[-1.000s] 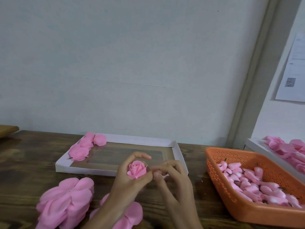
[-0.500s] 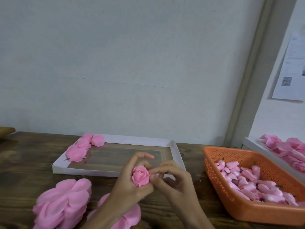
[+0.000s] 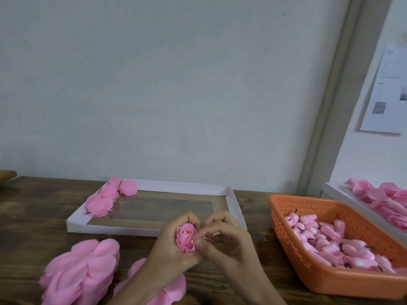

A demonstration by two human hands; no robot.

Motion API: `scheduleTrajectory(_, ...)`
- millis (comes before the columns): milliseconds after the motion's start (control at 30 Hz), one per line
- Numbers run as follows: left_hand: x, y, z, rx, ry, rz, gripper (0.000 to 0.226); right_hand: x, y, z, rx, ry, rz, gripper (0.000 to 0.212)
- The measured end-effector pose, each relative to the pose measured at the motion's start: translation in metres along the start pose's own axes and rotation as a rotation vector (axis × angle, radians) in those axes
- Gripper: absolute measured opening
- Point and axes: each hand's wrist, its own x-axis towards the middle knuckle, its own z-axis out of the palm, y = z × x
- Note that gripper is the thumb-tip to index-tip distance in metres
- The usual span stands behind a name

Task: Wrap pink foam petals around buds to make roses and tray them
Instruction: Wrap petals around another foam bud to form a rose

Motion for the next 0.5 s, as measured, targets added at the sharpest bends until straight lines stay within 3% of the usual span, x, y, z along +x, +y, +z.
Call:
scheduleTrajectory(267,-0.0026,0.0016,0.0022,-0.023,-0.046,0.005,0.027,-0.0005,0.0025,0.0029,-0.037,0.097,0.021,0.019)
scheduleTrajectory(400,-0.0043,0.0025,0.0038,-0.077,-0.028,-0.048,0.06,-0.0014,0.0045,0.0034,-0.068,0.124,0.095,0.037)
scheduleTrajectory(500,-0.0045,0.0029,0.0038,-0.102,-0.037,-0.068,0.072,-0.0013,0.0067,0.0024,0.006,0.033,0.175,0.034)
